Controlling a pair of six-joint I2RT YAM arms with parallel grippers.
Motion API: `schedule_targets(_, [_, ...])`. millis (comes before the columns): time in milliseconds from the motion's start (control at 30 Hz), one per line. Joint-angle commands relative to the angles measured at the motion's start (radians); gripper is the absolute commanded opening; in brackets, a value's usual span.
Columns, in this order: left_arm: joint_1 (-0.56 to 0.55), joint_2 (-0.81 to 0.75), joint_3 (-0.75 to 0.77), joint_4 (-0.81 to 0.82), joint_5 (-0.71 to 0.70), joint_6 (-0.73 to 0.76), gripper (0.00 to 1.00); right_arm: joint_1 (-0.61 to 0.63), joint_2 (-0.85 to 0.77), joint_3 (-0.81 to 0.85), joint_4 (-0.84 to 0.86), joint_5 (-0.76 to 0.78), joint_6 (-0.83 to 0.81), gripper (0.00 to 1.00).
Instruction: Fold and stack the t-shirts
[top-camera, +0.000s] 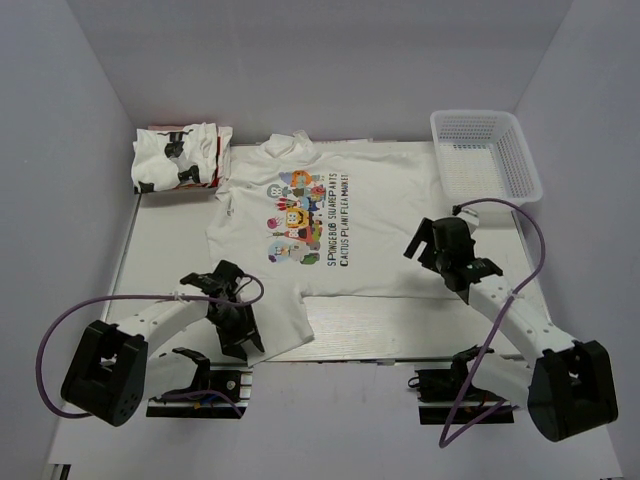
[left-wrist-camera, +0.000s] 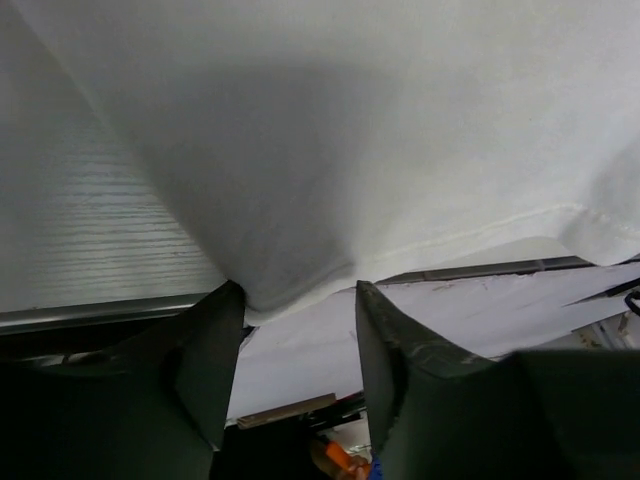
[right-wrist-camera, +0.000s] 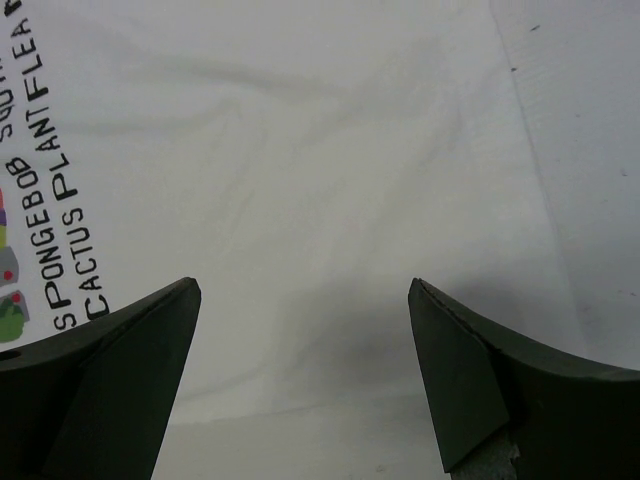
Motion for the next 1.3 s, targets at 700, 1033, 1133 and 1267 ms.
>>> schedule_targets(700, [-0.065, -0.117, 0.214, 0.079, -0.024, 0.029, 0.00, -0.132, -0.046, -0.135, -0.214, 0.115, 0.143, 0.90])
schedule_targets(1033, [-0.065, -0.118, 0.282, 0.194, 0.054, 0.103, 0.00, -0.143, 0.107, -0.128, -0.146, 0.033, 0.149, 0.72])
schedule_targets(1133, [-0.065, -0.107, 0.315, 0.217, 0.045, 0.103, 0.00, -0.145, 0.098, -0.118, -0.149, 0.033, 0.143, 0.54])
schedule_targets(1267, [-0.056, -0.098, 0.340, 0.275, 0.045, 0.112, 0.00, -0.143, 0.074, -0.114, -0.136, 0.046, 0.123, 0.30])
